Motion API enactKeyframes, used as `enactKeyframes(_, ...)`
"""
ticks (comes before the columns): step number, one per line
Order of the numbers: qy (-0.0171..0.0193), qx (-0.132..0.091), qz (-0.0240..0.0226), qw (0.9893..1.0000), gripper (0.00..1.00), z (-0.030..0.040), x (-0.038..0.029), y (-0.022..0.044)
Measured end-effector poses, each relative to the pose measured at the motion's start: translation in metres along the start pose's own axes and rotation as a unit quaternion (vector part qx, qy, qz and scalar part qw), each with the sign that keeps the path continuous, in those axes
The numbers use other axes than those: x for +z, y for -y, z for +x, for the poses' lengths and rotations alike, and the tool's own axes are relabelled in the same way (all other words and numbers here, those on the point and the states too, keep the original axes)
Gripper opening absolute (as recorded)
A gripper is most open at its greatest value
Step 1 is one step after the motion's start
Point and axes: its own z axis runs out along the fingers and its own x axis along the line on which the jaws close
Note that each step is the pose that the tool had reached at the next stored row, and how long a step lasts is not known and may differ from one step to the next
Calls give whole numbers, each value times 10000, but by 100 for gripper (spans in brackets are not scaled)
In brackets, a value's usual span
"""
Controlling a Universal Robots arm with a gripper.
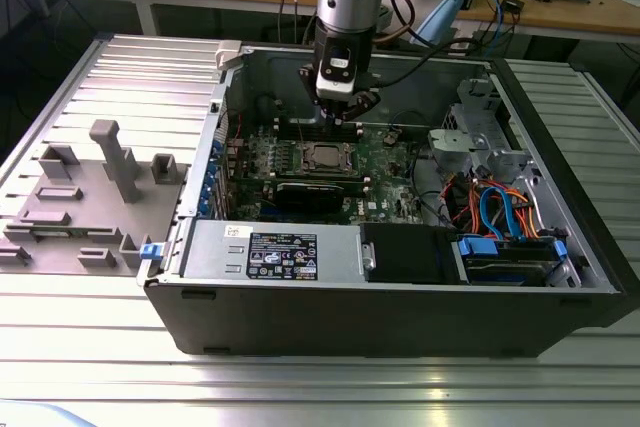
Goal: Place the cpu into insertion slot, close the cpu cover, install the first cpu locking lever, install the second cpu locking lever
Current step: 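Install the first cpu locking lever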
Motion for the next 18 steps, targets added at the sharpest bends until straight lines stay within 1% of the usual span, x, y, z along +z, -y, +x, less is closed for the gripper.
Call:
enactKeyframes(6,0,-9,0,10000,11,1,0,1)
enactKeyframes(13,1,-196,0,9998,11,1,0,1)
enactKeyframes(18,2,-220,0,9998,11,9,0,7)
